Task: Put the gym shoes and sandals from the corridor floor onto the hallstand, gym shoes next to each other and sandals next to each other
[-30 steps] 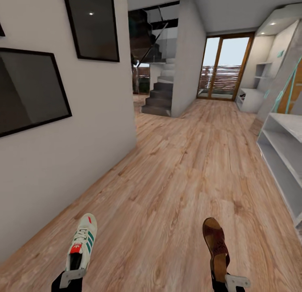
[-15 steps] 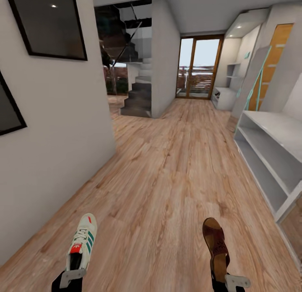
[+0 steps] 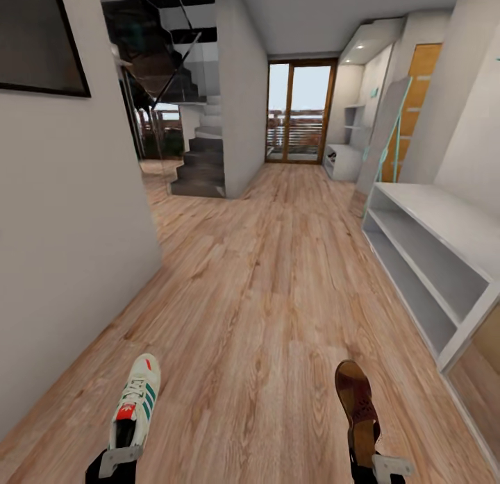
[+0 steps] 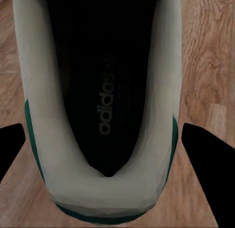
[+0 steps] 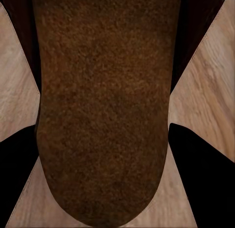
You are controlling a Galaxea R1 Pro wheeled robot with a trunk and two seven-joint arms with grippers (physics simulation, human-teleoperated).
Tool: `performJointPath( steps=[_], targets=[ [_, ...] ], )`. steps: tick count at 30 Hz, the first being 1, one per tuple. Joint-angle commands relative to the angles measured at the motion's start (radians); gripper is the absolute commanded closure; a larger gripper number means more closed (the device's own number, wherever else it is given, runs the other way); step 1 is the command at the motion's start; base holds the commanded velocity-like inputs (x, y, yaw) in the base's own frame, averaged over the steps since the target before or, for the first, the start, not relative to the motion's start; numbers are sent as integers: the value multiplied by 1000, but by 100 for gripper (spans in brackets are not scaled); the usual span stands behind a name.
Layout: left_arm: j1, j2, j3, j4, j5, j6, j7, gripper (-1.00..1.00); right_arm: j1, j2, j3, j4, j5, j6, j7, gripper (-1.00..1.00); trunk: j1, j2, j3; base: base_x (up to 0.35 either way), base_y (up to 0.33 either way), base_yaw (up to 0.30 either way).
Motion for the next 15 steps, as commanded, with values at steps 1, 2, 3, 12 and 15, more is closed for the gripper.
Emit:
performJointPath(
  steps=[1,2,3,12,15],
  targets=[
    [-1,-1,9,1,-10,-3,-3,100,-1,0,0,0,5,-2,-4,100,0,0,-1,338,0,-20],
    [-1,-1,9,1,-10,-3,-4,100,-1,-2,0,1,7,-2,-1,100,0,0,-1,338,0,-5],
    [-1,-1,9,1,-10,-3,-4,100,-1,-2,0,1,7,-2,-1,100,0,0,-1,338,0,-4],
    [-1,-1,9,1,-9,-3,-4,100,-1,-4,0,3,7,-2,0,100,0,0,-1,338,0,-1],
    [-1,-1,9,1,-10,-3,-4,100,-1,-4,0,3,6,-2,-1,100,0,0,-1,338,0,0]
  ],
)
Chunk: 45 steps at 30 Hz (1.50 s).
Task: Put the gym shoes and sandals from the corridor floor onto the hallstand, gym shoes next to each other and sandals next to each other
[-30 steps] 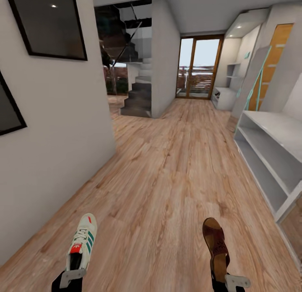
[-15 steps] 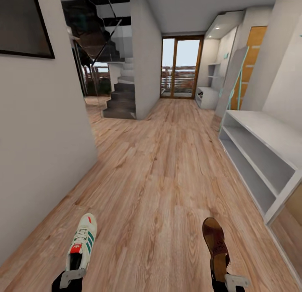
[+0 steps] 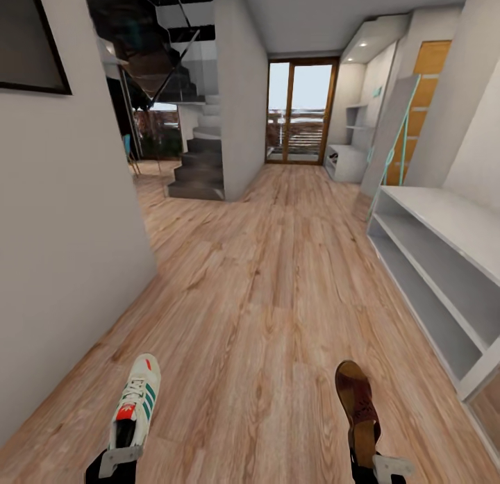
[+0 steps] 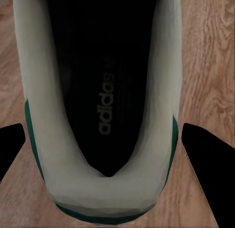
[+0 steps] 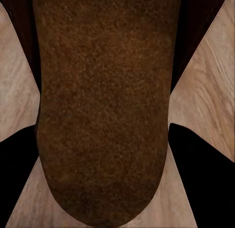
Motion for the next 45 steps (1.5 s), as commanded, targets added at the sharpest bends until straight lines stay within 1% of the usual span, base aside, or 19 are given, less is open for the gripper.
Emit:
performJointPath(
  steps=[1,10,23,45],
  targets=[
    [-1,-1,9,1,-9,-3,-3,100,-1,0,-1,1,5,-2,-5,100,0,0,-1,338,0,0],
    [-1,-2,9,2,-9,-3,-3,100,-1,2,-1,1,5,-2,-7,100,0,0,-1,338,0,-13],
    [-1,-2,9,1,-8,-4,-3,100,-1,3,0,2,5,-2,-7,100,0,0,-1,338,0,-201],
    [-1,-1,10,2,-4,-4,-3,100,-1,2,-1,2,5,-2,-7,100,0,0,-1,338,0,-11]
  ],
)
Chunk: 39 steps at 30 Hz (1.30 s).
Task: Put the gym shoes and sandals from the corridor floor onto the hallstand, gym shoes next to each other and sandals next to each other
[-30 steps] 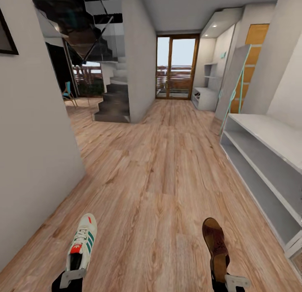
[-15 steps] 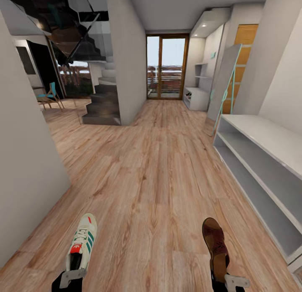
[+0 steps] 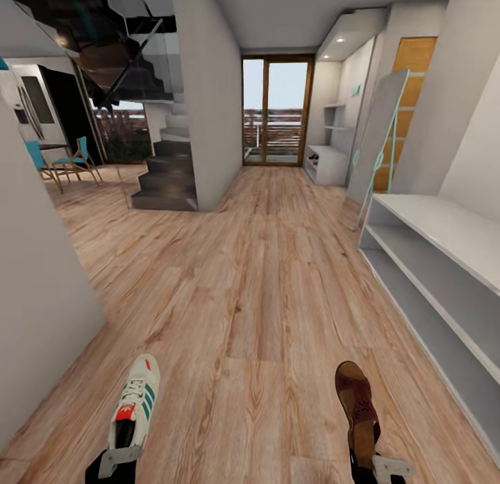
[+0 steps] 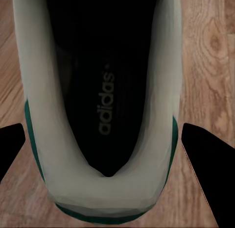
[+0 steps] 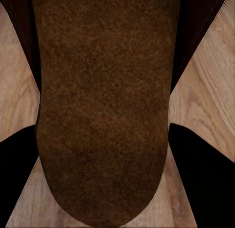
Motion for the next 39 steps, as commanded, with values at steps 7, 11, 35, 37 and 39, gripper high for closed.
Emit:
performJointPath(
  steps=[7,11,35,37,39],
  targets=[
    [-1,-1,8,1,-9,-3,-3,100,-1,1,-1,1,5,-2,-4,100,0,0,-1,338,0,0],
    [-1,-1,8,0,-9,-3,-3,100,-1,0,0,0,6,-2,-3,100,0,0,-1,338,0,-119],
    [-1,-1,8,1,-7,-4,-3,100,-1,0,1,1,7,-2,-4,100,0,0,4,338,0,-42],
    [-1,-1,8,1,-7,-4,-3,100,-1,0,1,1,7,-2,-4,100,0,0,7,338,0,0],
    [-1,-1,8,1,-7,-4,-3,100,-1,0,1,1,7,-2,-4,100,0,0,9,338,0,0]
  ],
)
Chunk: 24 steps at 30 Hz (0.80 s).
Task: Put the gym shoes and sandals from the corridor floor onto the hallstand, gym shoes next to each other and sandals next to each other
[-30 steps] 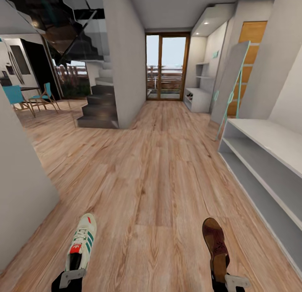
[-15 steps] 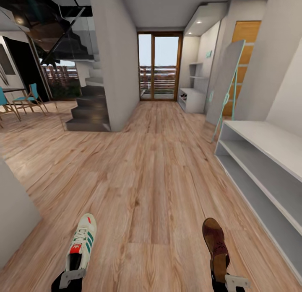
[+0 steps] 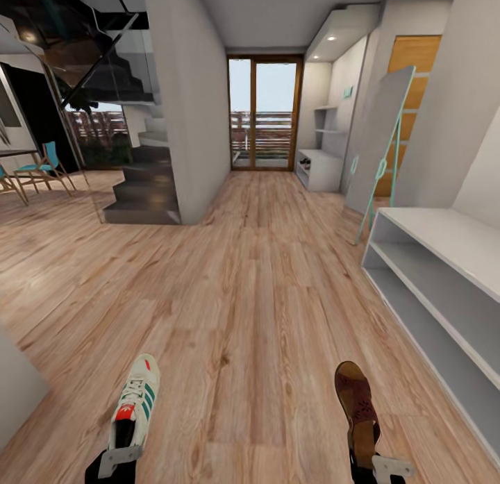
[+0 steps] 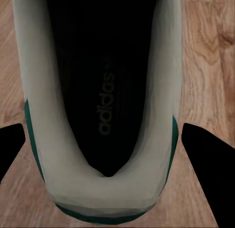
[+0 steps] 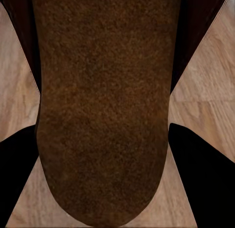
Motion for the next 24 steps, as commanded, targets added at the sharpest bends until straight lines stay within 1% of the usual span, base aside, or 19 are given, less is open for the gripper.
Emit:
performJointPath(
  steps=[1,8,24],
  targets=[
    [-1,-1,8,1,-9,-3,-3,100,-1,0,-1,1,5,-2,-4,100,0,0,1,338,0,0],
    [-1,-1,8,1,-9,-3,-3,100,-1,1,0,1,6,-2,-4,100,0,0,7,338,0,0],
    [-1,-1,8,2,-9,-3,-3,100,-1,-3,-2,1,6,-1,-4,100,0,0,7,338,0,0]
  ],
)
